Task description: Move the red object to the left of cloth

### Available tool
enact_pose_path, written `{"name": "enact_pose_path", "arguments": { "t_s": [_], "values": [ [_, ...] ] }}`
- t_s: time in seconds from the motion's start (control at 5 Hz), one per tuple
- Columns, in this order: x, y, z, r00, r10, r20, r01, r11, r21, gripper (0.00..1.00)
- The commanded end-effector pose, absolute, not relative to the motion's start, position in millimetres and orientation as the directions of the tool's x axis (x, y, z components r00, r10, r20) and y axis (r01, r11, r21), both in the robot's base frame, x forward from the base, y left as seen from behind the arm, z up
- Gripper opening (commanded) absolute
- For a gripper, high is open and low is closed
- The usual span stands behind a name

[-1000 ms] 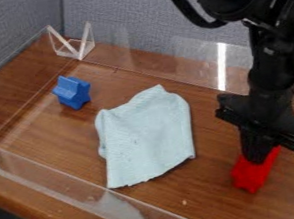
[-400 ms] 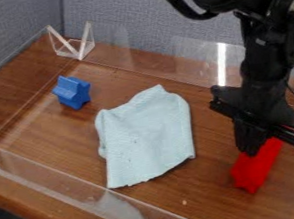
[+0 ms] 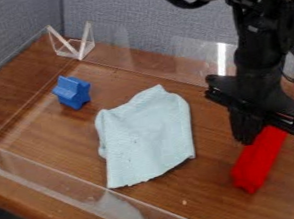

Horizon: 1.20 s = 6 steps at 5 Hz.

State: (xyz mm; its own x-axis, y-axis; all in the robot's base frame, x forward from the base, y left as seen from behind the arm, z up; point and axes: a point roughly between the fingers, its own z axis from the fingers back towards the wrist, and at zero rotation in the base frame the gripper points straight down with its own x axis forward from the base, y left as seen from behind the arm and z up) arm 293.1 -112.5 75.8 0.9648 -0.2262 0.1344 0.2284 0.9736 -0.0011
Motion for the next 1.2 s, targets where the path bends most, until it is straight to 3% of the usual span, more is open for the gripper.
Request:
{"name": "enact_pose_path", "arguments": {
  "t_s": [0.0,0.6,0.8,1.0],
  "values": [
    [305.7,-110.0,106.0,0.949,-0.211,0.235,0.220,0.976,-0.011,0.00],
    [311.2,-99.6,123.3,0.940,-0.206,0.271,0.214,0.977,0.000,0.00],
    [313.5,-98.8,116.0,0.941,-0.206,0.269,0.214,0.977,-0.001,1.00],
    [316.3,-100.5,104.7,0.941,-0.211,0.263,0.220,0.976,-0.003,1.00]
  ]
}}
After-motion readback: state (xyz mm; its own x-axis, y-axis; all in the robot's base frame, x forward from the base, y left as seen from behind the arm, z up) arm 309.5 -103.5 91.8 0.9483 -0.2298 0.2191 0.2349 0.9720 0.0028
